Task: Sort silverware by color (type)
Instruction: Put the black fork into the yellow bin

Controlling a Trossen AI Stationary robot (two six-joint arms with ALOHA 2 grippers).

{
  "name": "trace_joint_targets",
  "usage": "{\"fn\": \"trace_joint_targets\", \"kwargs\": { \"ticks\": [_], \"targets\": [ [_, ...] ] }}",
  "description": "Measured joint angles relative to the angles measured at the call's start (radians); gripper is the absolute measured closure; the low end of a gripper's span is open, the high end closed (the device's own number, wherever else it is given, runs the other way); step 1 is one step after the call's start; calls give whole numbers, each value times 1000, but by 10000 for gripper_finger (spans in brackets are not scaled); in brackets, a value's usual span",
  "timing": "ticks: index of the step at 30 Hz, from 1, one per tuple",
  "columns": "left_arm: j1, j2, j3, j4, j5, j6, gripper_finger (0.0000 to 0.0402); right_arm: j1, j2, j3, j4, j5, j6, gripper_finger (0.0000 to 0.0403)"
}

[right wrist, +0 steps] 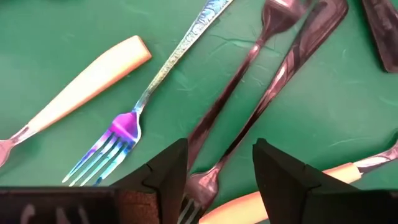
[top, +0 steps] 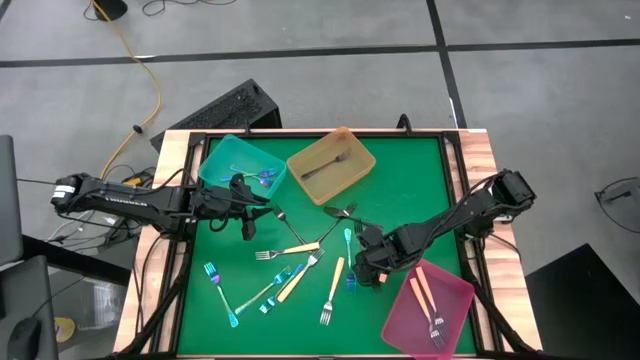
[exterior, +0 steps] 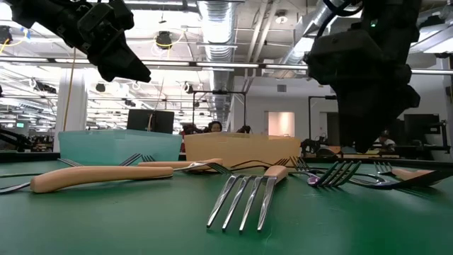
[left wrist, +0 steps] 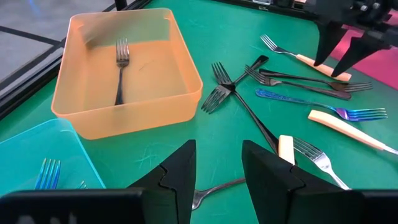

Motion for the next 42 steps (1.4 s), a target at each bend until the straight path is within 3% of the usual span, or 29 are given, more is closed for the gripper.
{"fn": "trace_joint_targets", "kwargs": {
  "ticks": [30,34,42],
  "targets": [
    [0,0,0,1,-5,-10,287,6,123,3,-35,-70,8,202],
    [0,0,0,0,-6,-10,287,5,123,2,-35,-74,10,222],
    [0,0,0,0,-7,-10,287,5,124,2,-33,-78,3,301]
  ]
}}
